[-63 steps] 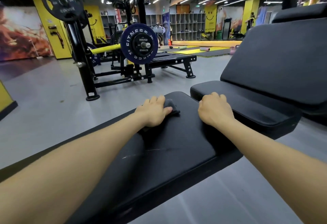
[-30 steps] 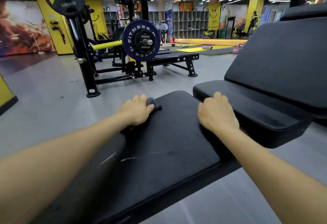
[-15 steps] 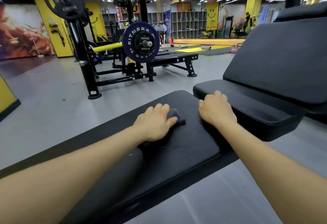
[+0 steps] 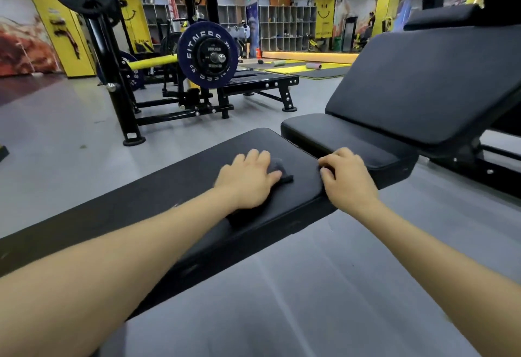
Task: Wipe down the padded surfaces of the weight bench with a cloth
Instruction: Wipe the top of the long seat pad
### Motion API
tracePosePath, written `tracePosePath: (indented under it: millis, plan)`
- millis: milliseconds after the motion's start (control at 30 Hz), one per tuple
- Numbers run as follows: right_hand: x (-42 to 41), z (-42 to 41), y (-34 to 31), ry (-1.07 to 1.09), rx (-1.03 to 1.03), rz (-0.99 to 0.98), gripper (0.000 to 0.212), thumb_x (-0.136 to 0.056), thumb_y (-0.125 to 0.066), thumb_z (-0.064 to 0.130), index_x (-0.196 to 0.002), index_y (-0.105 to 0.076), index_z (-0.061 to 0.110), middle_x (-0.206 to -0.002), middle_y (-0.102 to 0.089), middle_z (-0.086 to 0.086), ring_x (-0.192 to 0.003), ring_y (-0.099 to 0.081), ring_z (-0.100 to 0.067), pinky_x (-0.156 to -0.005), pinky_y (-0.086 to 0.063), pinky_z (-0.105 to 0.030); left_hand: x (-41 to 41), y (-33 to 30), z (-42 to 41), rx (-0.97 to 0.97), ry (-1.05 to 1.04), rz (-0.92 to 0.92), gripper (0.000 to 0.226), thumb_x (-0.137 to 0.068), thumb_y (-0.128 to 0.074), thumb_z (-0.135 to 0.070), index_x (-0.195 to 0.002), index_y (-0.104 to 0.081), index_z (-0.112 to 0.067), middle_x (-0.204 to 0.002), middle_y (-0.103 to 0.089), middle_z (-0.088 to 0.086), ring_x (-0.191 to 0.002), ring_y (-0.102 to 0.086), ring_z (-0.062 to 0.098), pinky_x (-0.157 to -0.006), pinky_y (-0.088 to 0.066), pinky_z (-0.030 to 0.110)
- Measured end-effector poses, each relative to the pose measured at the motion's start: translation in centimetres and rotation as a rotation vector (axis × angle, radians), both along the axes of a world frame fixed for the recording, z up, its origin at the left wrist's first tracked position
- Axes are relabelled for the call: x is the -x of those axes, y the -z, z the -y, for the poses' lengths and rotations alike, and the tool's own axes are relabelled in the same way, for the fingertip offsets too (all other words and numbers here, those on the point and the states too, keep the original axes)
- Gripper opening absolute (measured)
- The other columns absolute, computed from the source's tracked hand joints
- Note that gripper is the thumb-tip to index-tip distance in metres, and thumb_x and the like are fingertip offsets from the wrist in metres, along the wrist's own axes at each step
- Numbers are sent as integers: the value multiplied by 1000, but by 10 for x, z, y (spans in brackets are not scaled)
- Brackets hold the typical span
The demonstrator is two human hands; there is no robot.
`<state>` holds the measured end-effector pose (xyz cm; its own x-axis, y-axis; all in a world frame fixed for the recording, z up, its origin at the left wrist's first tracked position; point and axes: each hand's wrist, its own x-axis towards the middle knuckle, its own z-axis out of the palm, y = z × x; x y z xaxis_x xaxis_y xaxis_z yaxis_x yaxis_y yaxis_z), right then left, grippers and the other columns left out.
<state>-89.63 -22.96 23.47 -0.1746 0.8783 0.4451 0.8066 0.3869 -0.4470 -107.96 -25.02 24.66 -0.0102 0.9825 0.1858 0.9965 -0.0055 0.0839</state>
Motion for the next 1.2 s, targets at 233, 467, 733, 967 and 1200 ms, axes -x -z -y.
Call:
tracePosePath:
  millis: [233, 467, 733, 967, 1200]
  plan:
    - [-10, 11, 8, -46, -30, -193, 28, -94, -42, 6, -109, -66, 9, -115, -56, -3, -105, -53, -20, -80, -31, -15, -21, -4, 2, -27, 89, 36, 34, -97, -30, -48, -108, -40, -17, -119, -43, 6, -113, -40, 29, -82, -34, 41]
    - [-12, 18, 16, 29, 23, -338, 27, -95, -42, 11, -115, -61, 8, -120, -54, -6, -107, -51, -19, -79, -28, -11, -53, 2, 15, -150, 88, -66, 31, -97, -30, -47, -106, -39, -18, -116, -44, 3, -108, -42, 27, -76, -31, 37]
    - [-5, 24, 24, 56, 24, -402, 28, -96, -40, 11, -116, -60, 9, -122, -52, -6, -111, -48, -22, -82, -29, -17, -7, 9, 60, -190, 260, -262, 40, -94, -28, -52, -112, -42, -20, -107, -43, -2, -94, -44, 21, -71, -38, 33]
    - [2, 26, 19, 118, -14, -356, 31, -91, -39, 3, -115, -59, 5, -121, -51, -10, -114, -45, -26, -81, -30, -21, -34, 11, 46, -215, 183, -152, 35, -96, -31, -50, -111, -41, -20, -108, -42, -1, -99, -42, 23, -72, -32, 34]
    - [20, 32, 16, 91, -63, -313, 38, -87, -39, -3, -120, -55, 3, -122, -51, -11, -114, -36, -26, -82, -25, -17, 54, 13, 94, 2, 155, -91, 35, -93, -34, -51, -112, -44, -23, -101, -42, -6, -96, -45, 20, -81, -43, 39]
